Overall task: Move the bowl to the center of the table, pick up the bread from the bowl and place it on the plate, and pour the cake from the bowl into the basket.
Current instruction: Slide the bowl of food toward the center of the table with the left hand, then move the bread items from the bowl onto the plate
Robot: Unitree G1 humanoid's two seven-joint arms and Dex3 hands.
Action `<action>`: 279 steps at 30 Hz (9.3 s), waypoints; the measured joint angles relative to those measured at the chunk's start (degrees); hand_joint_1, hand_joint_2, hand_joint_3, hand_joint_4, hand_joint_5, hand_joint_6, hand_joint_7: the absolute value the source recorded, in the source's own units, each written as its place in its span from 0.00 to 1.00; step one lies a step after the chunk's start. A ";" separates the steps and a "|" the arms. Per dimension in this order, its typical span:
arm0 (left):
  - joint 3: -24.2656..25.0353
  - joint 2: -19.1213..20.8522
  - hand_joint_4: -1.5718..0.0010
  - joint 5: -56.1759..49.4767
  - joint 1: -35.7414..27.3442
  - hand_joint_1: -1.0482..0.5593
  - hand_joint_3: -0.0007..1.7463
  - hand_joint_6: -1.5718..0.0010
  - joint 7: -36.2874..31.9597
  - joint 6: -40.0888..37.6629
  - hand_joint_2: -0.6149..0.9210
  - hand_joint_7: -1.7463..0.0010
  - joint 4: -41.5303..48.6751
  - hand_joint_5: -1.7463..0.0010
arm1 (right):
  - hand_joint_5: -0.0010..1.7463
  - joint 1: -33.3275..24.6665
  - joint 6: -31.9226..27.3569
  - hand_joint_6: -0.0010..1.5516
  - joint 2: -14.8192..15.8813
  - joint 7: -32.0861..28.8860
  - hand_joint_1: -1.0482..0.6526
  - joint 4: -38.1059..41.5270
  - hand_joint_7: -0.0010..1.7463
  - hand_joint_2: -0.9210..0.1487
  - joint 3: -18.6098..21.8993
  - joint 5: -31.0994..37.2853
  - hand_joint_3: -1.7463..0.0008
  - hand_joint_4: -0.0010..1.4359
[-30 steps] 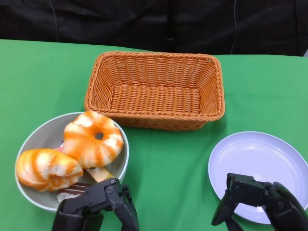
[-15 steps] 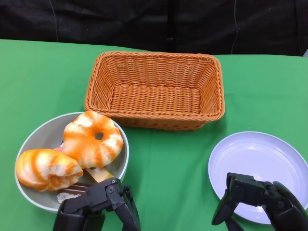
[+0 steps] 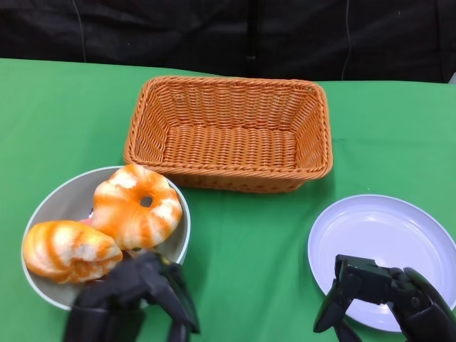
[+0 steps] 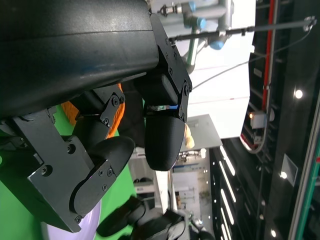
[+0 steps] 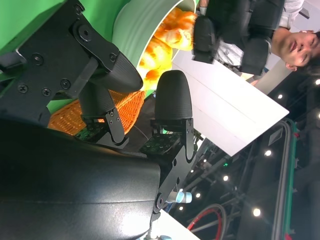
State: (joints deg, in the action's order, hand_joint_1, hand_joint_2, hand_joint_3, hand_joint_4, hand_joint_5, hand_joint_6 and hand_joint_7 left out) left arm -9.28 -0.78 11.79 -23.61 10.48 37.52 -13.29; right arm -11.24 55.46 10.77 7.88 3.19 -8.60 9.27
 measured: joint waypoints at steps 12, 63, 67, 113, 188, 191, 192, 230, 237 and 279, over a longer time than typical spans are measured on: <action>0.74 0.35 0.54 0.06 -0.06 0.55 0.75 0.57 0.12 -2.09 0.60 0.30 -1.64 0.16 | 0.99 0.08 0.00 0.49 0.00 0.00 0.60 0.12 0.88 0.72 -0.01 0.00 0.01 0.58; 26.40 9.47 1.00 -14.31 6.81 0.23 0.31 0.96 -8.54 -18.82 1.00 0.93 3.67 0.85 | 1.00 -0.23 -0.95 0.48 0.17 -0.06 0.58 0.12 0.88 0.72 0.10 0.38 0.00 0.60; 26.18 9.47 1.00 -14.39 8.01 0.22 0.32 0.97 -8.84 -21.41 1.00 0.95 5.24 0.88 | 1.00 -0.24 -0.92 0.48 0.41 -0.06 0.58 0.07 0.88 0.71 0.73 0.37 0.00 0.60; 28.05 18.73 0.99 13.49 25.57 0.20 0.34 1.00 18.27 -57.22 1.00 1.00 25.54 1.00 | 0.98 -1.73 -1.15 0.49 1.26 1.29 0.59 -2.14 0.87 0.73 1.29 -0.03 0.00 0.61; 16.03 8.29 0.98 16.18 22.27 0.17 0.34 1.00 10.54 -72.07 1.00 1.00 4.87 0.99 | 0.79 -1.98 -6.07 0.17 1.26 0.89 0.51 -8.14 0.72 0.47 2.73 0.29 0.28 0.24; 15.32 8.79 0.95 12.33 21.86 0.21 0.33 0.98 8.23 -69.99 1.00 0.99 3.26 0.97 | 0.77 -0.47 -10.98 0.08 2.47 2.02 0.49 -12.44 0.72 0.45 3.65 0.64 0.39 0.12; 15.34 8.79 0.94 11.48 21.40 0.22 0.32 0.97 7.48 -69.23 1.00 0.99 2.67 0.97 | 0.77 -0.10 -12.76 0.06 3.26 2.80 0.48 -13.86 0.71 0.44 3.72 0.70 0.43 0.10; 9.70 10.87 0.81 -1.36 17.85 0.29 0.32 0.85 6.62 -53.44 1.00 0.98 4.10 0.90 | 0.73 15.83 -34.04 0.00 -2.44 1.15 0.38 -14.20 0.63 0.33 -12.39 22.59 0.70 0.00; 9.46 10.93 0.84 1.51 17.84 0.27 0.33 0.87 9.14 -54.92 1.00 0.99 3.86 0.90 | 0.60 17.51 -34.88 0.00 -3.42 -2.75 0.40 -10.78 0.55 0.32 -13.34 25.71 0.72 0.00; 6.29 3.17 0.82 -13.62 17.05 0.31 0.28 0.70 -9.36 -46.67 1.00 0.96 4.31 0.63 | 0.96 29.20 -13.96 0.69 0.46 -26.05 0.55 23.69 0.54 0.60 -15.00 28.15 0.16 0.67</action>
State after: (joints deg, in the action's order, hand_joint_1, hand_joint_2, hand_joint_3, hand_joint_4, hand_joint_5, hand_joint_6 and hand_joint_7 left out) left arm -2.99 2.39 -1.83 -6.57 1.12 -9.14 -8.98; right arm 17.96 41.50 11.23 -18.17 26.88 -23.60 37.41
